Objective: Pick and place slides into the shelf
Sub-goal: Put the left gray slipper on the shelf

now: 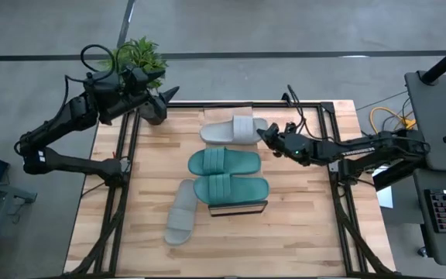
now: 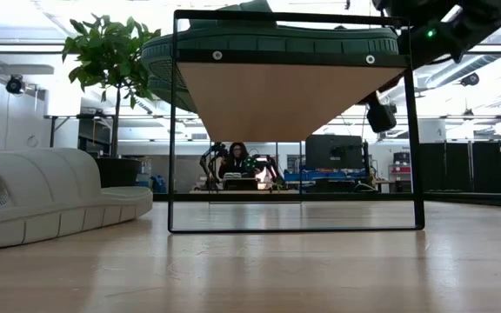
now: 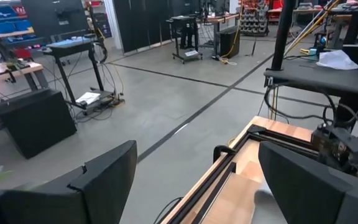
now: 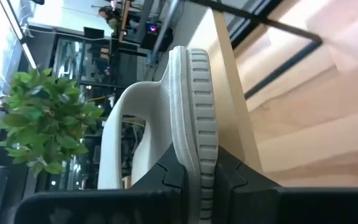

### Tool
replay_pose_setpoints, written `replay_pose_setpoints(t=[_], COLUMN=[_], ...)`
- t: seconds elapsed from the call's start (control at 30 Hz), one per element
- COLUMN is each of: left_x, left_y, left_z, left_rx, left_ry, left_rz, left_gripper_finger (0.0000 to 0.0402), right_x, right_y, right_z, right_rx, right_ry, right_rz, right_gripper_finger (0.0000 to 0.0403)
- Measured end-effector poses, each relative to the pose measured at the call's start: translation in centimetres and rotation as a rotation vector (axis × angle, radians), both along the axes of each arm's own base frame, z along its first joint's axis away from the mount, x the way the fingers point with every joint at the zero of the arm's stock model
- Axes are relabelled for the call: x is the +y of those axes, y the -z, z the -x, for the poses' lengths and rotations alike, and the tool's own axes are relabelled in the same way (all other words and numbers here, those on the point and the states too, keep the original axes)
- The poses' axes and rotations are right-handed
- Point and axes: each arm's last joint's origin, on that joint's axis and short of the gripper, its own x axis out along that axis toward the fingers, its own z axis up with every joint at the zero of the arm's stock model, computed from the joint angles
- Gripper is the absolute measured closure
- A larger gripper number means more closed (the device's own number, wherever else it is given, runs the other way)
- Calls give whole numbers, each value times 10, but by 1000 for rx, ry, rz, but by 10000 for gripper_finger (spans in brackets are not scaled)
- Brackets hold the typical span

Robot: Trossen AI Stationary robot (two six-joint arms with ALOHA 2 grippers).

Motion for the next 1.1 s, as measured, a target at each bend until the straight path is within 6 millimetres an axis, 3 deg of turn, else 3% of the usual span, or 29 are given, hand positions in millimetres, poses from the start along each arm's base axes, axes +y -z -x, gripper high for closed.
replay_pose_setpoints(t=[0.37, 0.93, 1.1], left_x=[-3, -3, -3], left_y=[-3, -3, -3], left_z=[7, 7, 7], left_rx=[-13, -13, -13], left_ry=[0, 0, 0], left_rz=[-13, -12, -12], left_gripper_finger=[80, 80, 80], right_x=[13, 17, 18], right_y=[13, 13, 14], right_z=[-12, -12, -13], right_rx=[-21, 6, 15], right_ry=[-71, -189, -232], right_rz=[-62, -89, -95], right_gripper_finger=[381, 382, 335])
